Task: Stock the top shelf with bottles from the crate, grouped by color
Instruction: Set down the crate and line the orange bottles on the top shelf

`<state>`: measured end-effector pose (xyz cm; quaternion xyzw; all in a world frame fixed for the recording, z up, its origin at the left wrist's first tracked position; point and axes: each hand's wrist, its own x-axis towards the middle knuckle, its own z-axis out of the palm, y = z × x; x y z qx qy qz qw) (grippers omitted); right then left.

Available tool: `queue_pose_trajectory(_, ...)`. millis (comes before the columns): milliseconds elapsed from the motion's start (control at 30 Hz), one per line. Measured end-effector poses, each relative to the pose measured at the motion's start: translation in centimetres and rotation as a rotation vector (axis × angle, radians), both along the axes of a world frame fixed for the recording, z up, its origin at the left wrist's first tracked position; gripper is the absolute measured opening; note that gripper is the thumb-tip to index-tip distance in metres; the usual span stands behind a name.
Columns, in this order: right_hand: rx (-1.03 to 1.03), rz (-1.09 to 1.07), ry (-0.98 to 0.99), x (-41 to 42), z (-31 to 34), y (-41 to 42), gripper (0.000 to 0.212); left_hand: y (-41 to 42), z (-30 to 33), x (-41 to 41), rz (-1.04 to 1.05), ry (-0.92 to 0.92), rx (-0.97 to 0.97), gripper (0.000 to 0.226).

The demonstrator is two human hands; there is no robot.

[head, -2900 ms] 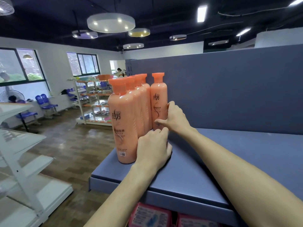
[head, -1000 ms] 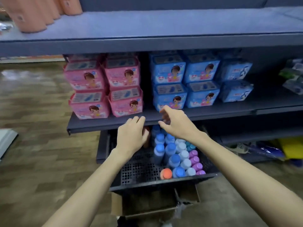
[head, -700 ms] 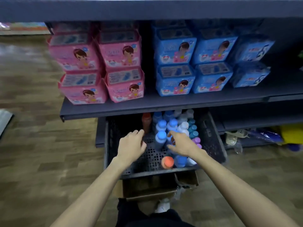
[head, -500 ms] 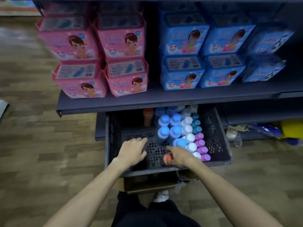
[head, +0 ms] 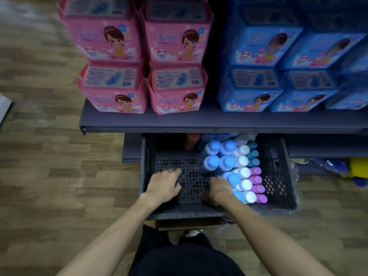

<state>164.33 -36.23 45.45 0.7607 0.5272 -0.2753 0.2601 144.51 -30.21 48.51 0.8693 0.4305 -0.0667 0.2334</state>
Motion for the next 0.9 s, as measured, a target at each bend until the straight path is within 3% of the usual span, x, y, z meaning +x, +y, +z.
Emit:
queue_pose_trajectory(467,0.130,-0.267,0.064,-0.3,-1.1,-1.7,0.029,-1.9,-1.0,1.4,-0.018,0.009,-0.091,0.020)
queue_pose_trajectory(667,0.135,-0.245,0.121,-0.1,-0.6,-1.8,0.029,-2.5,0.1,1.9,-0.041,0.009,-0.075,0.014)
queue_pose_trajectory(833,0.290,-0.221,0.269,0.9,2.8,-1.9,0.011,-1.9,1.6,1.8,-0.023,-0.013,-0.030,0.015)
queue_pose_trajectory(900,0.343,-0.203,0.326,1.7,4.8,-1.9,0.019,-1.7,2.3,1.8,-0.015,-0.024,-0.025,0.018)
